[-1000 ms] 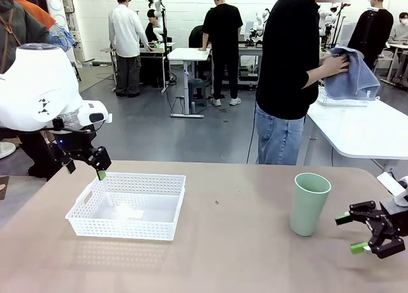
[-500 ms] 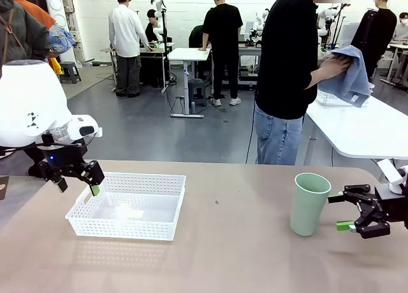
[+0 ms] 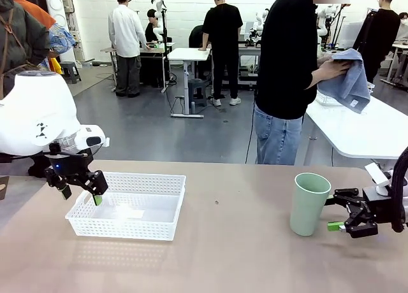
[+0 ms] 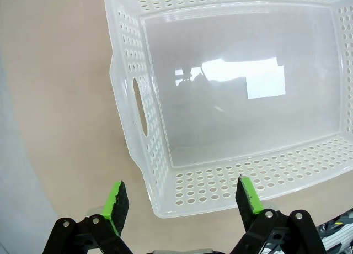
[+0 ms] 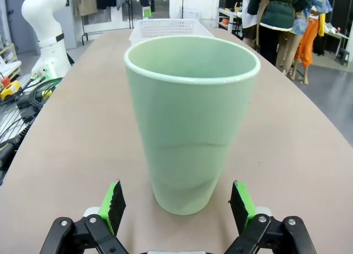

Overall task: Clean and organize the cups into the basket.
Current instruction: Pick up the Organizing basket and move it to the center of the table, then pick up the Reusable plastic cup from the right side of the table and place it inside the Organizing basket.

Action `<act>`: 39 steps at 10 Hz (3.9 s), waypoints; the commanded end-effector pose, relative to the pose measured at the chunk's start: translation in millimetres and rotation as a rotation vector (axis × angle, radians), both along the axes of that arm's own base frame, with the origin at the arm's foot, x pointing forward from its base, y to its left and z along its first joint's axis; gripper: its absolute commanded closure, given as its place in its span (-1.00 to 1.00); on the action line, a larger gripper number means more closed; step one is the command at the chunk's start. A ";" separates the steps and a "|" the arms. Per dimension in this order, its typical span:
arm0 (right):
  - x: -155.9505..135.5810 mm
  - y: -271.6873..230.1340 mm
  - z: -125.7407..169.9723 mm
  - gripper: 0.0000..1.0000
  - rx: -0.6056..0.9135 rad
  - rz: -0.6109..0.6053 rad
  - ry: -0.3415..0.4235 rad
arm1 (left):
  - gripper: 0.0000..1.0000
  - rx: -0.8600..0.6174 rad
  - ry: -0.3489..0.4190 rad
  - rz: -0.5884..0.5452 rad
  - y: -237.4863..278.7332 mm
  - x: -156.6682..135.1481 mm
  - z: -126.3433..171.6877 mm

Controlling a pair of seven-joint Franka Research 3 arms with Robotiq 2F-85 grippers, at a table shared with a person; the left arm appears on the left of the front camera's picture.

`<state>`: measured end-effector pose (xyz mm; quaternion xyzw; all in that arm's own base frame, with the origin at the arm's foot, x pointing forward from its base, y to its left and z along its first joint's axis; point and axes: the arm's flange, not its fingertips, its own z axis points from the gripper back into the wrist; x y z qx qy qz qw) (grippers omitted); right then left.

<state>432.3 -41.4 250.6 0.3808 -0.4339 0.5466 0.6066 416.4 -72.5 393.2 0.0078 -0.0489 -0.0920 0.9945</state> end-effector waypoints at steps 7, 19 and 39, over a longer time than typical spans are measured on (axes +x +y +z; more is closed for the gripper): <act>11.6 2.1 -7.3 -1.00 0.042 -0.020 0.024 | -1.00 0.000 0.000 0.000 -0.1 0.5 -1.1; 30.2 28.5 -20.0 -1.00 0.105 -0.024 0.090 | -1.00 0.027 0.114 0.013 28.3 4.5 -27.9; 30.5 72.0 -36.4 1.00 0.096 0.114 0.090 | 1.00 0.029 0.199 -0.002 17.8 8.8 -50.8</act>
